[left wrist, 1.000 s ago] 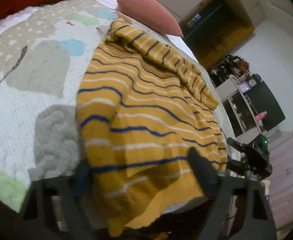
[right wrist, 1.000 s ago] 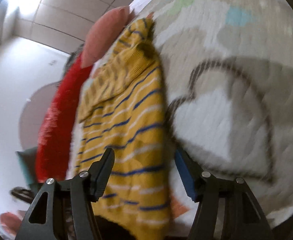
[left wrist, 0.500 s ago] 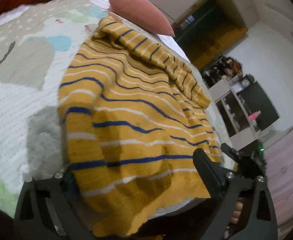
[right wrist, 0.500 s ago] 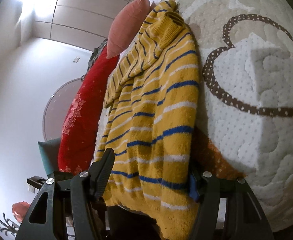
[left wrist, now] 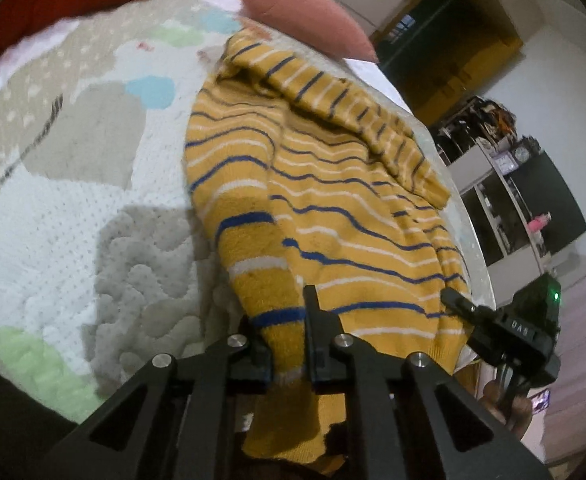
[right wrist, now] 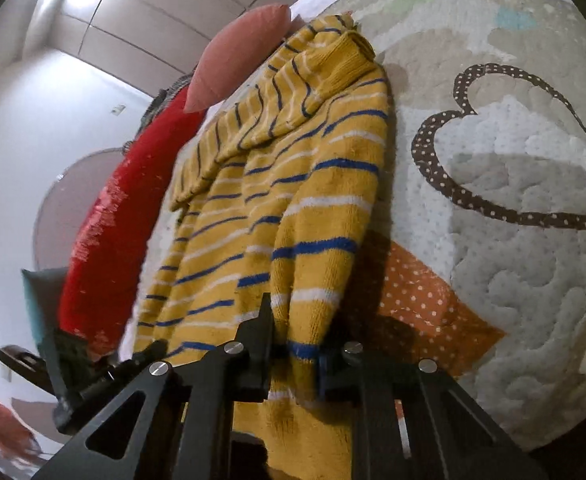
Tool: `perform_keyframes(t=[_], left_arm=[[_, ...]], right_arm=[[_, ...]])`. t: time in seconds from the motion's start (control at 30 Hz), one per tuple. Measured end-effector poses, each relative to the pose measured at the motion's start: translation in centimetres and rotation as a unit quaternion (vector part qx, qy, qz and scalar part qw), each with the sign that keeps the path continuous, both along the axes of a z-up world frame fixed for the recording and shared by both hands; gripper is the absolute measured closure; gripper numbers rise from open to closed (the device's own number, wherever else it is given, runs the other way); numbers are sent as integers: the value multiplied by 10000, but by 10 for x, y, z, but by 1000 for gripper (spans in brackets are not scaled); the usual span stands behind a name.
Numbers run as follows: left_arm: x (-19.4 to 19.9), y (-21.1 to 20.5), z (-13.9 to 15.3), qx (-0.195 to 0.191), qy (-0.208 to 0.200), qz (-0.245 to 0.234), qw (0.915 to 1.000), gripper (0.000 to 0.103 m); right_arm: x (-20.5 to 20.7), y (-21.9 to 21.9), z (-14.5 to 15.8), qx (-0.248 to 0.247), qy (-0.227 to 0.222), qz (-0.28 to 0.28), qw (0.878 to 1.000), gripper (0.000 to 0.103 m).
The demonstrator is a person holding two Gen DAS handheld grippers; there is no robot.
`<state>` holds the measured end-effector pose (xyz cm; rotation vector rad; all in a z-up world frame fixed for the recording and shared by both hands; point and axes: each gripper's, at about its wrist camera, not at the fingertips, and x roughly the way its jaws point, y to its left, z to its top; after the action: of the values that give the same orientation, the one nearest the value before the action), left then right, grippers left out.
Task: Fold small clothes
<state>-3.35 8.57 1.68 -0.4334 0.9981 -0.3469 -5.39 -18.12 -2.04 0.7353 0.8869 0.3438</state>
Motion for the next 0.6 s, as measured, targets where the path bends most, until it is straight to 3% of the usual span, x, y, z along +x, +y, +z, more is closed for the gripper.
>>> perform_keyframes(t=[0.2, 0.33, 0.43, 0.6], left_arm=[[-26, 11, 17, 73, -138, -14, 9999, 95], [-38, 26, 11, 130, -46, 144, 9998, 95], [-39, 36, -2, -54, 123, 291, 9995, 95], [-39, 39, 1, -30, -4, 326, 9995, 95]], right_arm=[[-24, -10, 8, 193, -89, 252, 9995, 90], [-45, -16, 5, 220, -53, 345, 9992, 90], [-46, -19, -5, 219, 119, 330, 9991, 90], [-39, -13, -6, 141, 183, 321, 9992, 90]])
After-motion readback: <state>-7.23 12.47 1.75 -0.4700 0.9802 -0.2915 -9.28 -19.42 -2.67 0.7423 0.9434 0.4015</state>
